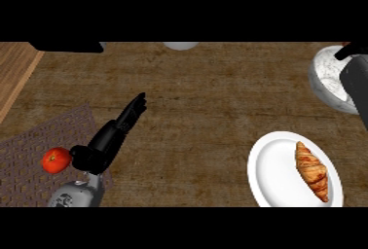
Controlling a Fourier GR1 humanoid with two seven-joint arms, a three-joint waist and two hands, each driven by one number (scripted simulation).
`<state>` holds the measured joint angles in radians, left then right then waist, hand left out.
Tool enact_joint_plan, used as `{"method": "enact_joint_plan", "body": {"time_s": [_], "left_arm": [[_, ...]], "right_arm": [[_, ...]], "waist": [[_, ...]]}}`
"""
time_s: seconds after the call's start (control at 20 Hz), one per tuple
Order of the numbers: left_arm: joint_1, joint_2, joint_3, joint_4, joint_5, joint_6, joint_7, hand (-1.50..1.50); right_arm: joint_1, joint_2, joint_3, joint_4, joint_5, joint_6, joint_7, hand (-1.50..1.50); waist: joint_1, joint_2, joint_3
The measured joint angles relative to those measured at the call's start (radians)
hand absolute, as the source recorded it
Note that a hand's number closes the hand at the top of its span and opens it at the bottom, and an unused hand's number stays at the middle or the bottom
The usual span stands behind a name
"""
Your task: Pick the sweet potato from the plate and place it in the bowl
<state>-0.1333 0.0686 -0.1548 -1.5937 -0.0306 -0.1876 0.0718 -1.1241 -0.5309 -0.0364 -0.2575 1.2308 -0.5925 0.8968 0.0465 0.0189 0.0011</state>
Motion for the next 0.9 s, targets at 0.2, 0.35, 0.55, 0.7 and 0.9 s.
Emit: {"method": "enact_joint_plan", "body": {"time_s": [0.2, 0.35, 0.55, 0.7, 0.9], "left_arm": [[-0.008, -0.009, -0.001, 0.0, -0.001, 0.004, 0.004, 0.0], [-0.006, -0.006, 0.003, 0.008, -0.002, 0.001, -0.004, 0.0], [-0.009, -0.007, 0.005, 0.01, -0.004, 0.003, -0.005, 0.0], [-0.006, -0.005, 0.005, 0.011, -0.001, -0.004, -0.001, 0.0], [-0.007, -0.012, -0.001, -0.002, -0.002, -0.003, 0.002, 0.0]], "right_arm": [[0.014, -0.04, -0.042, 0.058, -0.033, 0.015, -0.047, 1.5], [0.038, -0.055, -0.12, 0.088, -0.12, 0.065, -0.11, 1.5], [0.074, -0.072, -0.231, 0.1, -0.241, 0.101, -0.222, -1.5], [0.097, -0.09, -0.275, 0.09, -0.291, 0.108, -0.325, -1.5], [0.128, -0.101, -0.314, 0.068, -0.33, 0.05, -0.422, -1.5]], "waist": [[0.0, 0.001, 0.001], [-0.005, 0.001, 0.001], [-0.003, 0.004, 0.003], [0.002, 0.006, 0.004], [0.005, 0.005, 0.003]]}}
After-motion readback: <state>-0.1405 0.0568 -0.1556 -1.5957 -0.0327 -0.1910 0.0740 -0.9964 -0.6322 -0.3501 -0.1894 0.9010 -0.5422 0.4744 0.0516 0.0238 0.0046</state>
